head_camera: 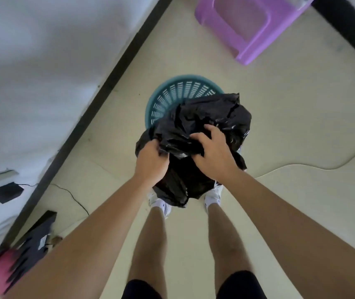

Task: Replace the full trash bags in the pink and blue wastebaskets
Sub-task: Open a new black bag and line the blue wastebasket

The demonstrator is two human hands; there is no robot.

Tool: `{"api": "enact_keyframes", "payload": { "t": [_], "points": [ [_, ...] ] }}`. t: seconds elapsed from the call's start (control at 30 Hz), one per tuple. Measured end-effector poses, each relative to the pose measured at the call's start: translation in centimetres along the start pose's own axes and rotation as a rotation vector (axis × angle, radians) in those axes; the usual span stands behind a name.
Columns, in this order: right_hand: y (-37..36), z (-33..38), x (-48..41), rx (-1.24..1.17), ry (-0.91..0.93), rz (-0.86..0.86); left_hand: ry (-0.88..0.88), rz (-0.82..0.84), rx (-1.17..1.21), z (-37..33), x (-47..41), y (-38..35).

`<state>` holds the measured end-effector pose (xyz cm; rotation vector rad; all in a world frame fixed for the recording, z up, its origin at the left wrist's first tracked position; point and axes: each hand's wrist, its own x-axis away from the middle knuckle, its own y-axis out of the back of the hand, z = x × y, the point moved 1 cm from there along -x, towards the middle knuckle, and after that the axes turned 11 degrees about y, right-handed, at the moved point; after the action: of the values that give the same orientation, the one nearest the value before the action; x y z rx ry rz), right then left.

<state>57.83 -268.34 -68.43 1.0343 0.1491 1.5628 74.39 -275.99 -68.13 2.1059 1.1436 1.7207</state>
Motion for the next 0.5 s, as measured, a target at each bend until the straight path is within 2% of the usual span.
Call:
{"api": "enact_keyframes", "payload": {
  "t": [0.1, 0.2, 0.27, 0.33, 0.4, 0.5],
  "points": [
    [-2.7, -1.3, -2.2, 0.111, -0.077, 0.037, -0.038, 0.002, -0.014, 1.3, -2.5, -0.1],
    [-3.9, -2.3, -4.5, -0.075, -0.203, 0.112, -0.067, -0.053, -0.058, 2.0, -3.8, 0.5],
    [-3.9, -2.2, -5.3, -0.186, -0.247, 0.066, -0.114, -0.187, -0.085, 2.3, -3.4, 0.8],
    [-3.5, -1.5, -5.3, -0.116, -0.215, -0.075, -0.111, -0.370, -0.082, 2.3, -2.2, 0.7],
    [-2.9, -0.9, -5.0, 0.103, -0.155, -0.242, 0.019, -0.410, -0.017, 2.4, -1.0, 0.2],
    [-1.9, -0.8, -5.1, 0.280, -0.201, -0.373, 0.324, -0.215, 0.151, 2.6, -0.9, -1.2]
  ]
}}
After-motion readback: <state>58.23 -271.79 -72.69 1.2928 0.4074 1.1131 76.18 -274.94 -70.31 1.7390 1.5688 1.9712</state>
